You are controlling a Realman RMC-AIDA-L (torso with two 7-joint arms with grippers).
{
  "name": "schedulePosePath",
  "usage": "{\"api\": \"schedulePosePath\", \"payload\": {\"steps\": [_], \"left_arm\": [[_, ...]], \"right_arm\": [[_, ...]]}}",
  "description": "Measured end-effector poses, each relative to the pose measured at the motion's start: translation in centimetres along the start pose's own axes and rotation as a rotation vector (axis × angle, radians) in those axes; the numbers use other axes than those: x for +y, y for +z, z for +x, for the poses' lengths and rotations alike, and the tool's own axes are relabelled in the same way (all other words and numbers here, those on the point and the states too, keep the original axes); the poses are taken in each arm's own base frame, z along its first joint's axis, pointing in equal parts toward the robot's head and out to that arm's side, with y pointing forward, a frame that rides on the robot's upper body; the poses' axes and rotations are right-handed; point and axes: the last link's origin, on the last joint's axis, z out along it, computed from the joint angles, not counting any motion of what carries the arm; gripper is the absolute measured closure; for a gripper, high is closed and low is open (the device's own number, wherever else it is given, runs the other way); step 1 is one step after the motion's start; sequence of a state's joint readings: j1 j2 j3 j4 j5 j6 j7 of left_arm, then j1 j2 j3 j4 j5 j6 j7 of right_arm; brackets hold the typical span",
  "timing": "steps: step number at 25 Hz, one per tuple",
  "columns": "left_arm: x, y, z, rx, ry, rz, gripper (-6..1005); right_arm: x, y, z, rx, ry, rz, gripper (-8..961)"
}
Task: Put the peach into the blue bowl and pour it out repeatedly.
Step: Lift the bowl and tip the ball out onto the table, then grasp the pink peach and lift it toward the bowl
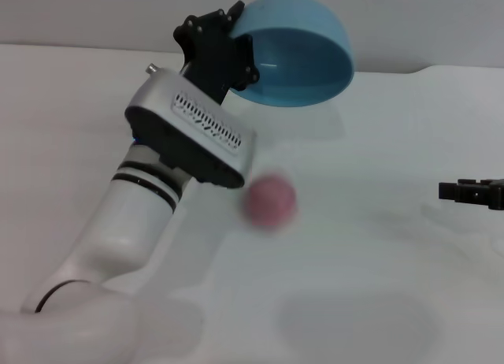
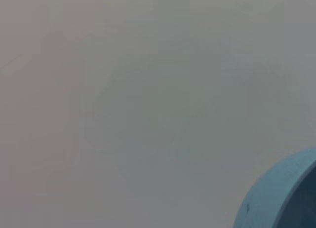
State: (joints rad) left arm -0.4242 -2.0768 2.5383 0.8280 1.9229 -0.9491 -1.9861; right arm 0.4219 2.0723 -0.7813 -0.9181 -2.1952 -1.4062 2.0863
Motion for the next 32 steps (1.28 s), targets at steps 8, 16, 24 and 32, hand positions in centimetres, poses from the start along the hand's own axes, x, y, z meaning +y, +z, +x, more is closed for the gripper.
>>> {"api": "schedulePosePath", "payload": {"steps": [8, 16, 24, 32], "left_arm": [[-0.3, 0.0, -0.8, -0.025, -0.090, 0.005, 1000], [-3.5, 4.1, -4.2, -0.360, -0.463, -0.137, 999], [-8.6, 5.7, -6.9, -0.565, -0.881, -0.405, 1000], [-14.8, 1.8, -10.6, -0.837, -1.037, -0.416, 1000]], "right_arm": [[0.2, 0.4, 0.1, 0.002, 0.005, -0.014, 436], [0.9, 1.7, -0.3, 0.023, -0.006, -0.055, 436], [2.8, 4.2, -1.9, 0.041, -0.109, -0.140, 436], [7.4, 8.6, -3.1, -0.004, -0.375, -0.290, 436]]}}
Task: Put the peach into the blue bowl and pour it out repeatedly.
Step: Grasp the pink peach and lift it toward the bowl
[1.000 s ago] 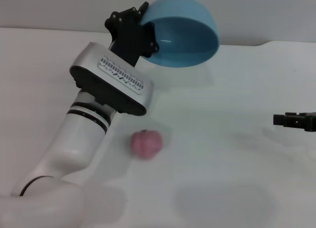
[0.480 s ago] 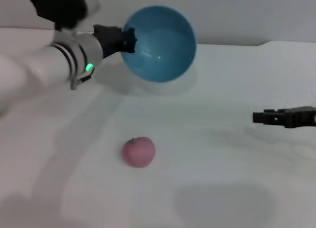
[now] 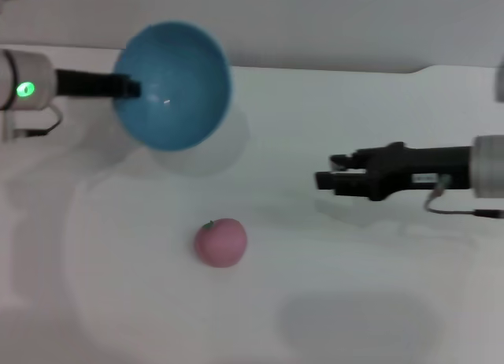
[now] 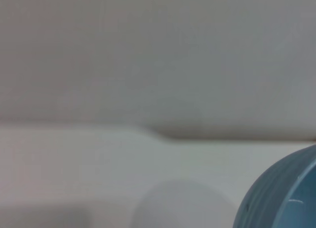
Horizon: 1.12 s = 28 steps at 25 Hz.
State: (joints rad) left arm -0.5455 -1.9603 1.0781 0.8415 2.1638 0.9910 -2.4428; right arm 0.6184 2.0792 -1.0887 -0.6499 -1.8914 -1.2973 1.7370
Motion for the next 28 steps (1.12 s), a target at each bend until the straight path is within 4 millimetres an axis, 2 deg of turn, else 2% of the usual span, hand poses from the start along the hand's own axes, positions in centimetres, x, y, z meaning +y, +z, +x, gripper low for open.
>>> {"api": "schedulePosePath", "payload": {"steps": [6, 13, 20, 28], "left_arm": [[-2.0, -2.6, -1.3, -0.042, -0.098, 0.003, 1001], [-2.2, -3.1, -2.1, -0.067, -0.120, -0.007, 1000], [-1.7, -2.7, -2.3, -0.091, -0.105, -0.011, 1000], [-1.1, -2.2, -2.3, -0.094, -0.097, -0.017, 999]], "right_arm": [[2.6, 4.5, -1.2, 0.097, -0.186, -0.077, 436], [4.9, 9.0, -1.7, 0.159, -0.307, -0.085, 437], [6.2, 11.1, -0.3, 0.229, -0.429, -0.056, 435], [6.7, 12.7, 1.9, 0.242, -0.459, 0.038, 434]]}}
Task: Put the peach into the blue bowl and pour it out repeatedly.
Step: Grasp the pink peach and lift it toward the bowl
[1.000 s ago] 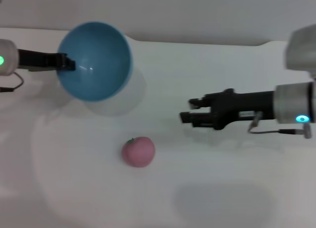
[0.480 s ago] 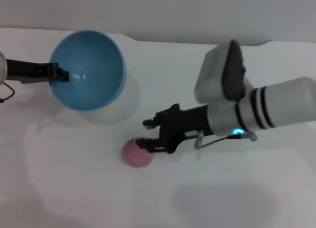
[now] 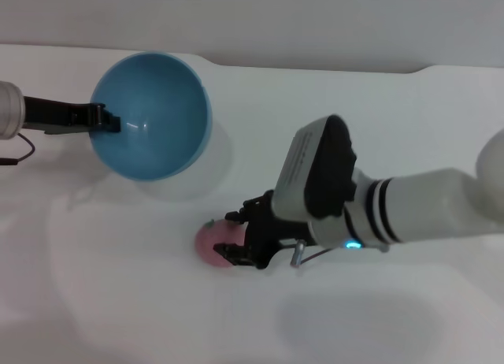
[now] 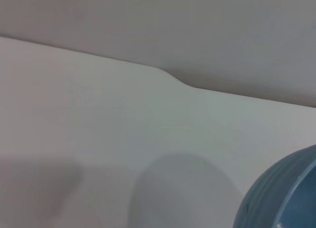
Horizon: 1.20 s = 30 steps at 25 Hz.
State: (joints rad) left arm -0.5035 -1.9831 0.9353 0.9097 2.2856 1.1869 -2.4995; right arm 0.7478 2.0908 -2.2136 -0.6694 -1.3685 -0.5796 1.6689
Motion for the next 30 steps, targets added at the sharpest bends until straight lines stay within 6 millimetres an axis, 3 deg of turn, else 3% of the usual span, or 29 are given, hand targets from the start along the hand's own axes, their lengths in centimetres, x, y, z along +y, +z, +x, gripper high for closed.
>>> {"api": "schedulePosePath", "payload": {"steps": [11, 19, 21, 24, 30], "left_arm": [[0.9, 0.8, -0.3, -0.011, 0.007, -0.023, 999], [1.5, 1.2, -0.5, -0.022, 0.014, -0.036, 1000], [1.6, 1.3, -0.5, -0.022, 0.015, -0.038, 1000], [1.9, 1.5, -0.6, -0.030, 0.019, -0.043, 999], [2.6, 2.1, -0.7, -0.053, 0.045, -0.048, 999]], "right_arm": [[0.9, 0.7, 0.9, 0.020, 0.007, 0.023, 442], [0.9, 0.6, 1.4, 0.021, 0.027, 0.023, 569], [0.9, 0.5, 1.4, 0.008, 0.046, 0.027, 654], [0.4, -0.2, 1.4, -0.031, 0.107, 0.047, 782], [-2.3, -3.5, 2.6, -0.167, 0.334, 0.087, 833]]}}
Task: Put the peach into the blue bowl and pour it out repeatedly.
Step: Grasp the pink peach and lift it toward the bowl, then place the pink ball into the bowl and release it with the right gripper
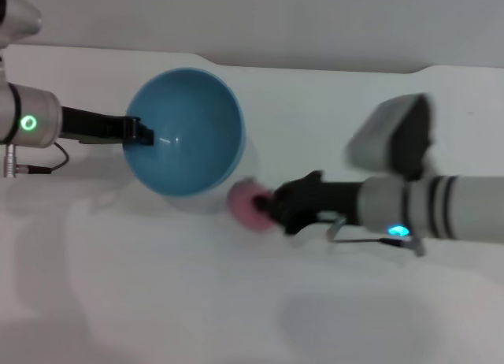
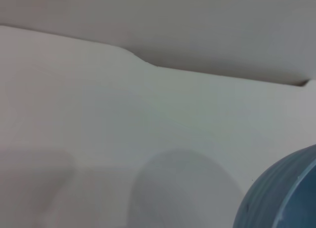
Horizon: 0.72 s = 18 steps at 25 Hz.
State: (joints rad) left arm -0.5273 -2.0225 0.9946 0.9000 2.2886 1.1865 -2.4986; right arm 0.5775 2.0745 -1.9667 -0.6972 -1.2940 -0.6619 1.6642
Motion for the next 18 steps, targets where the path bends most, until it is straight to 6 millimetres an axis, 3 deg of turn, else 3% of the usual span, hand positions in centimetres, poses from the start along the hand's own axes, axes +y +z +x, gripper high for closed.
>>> {"api": "schedulePosePath", "payload": {"steps": [3, 4, 11, 14, 18], "left_arm": [[0.8, 0.7, 0.0, -0.014, 0.026, -0.006, 1000], [1.3, 1.1, 0.0, -0.026, 0.043, -0.013, 1000], [4.8, 4.0, -0.2, -0.150, 0.191, -0.026, 999], [6.7, 5.3, -0.3, -0.207, 0.253, -0.044, 999], [9.0, 6.4, -0.6, -0.277, 0.324, -0.051, 1000]], "right_arm": [[-2.8, -3.4, 0.7, -0.129, 0.129, 0.056, 859], [-2.8, -3.4, 0.7, -0.129, 0.129, 0.056, 868], [-5.4, -10.3, 1.6, -0.391, 0.244, 0.074, 909], [-4.8, -12.3, 0.6, -0.478, 0.162, 0.016, 909], [-3.2, -13.5, -1.4, -0.505, 0.024, -0.098, 910]]}}
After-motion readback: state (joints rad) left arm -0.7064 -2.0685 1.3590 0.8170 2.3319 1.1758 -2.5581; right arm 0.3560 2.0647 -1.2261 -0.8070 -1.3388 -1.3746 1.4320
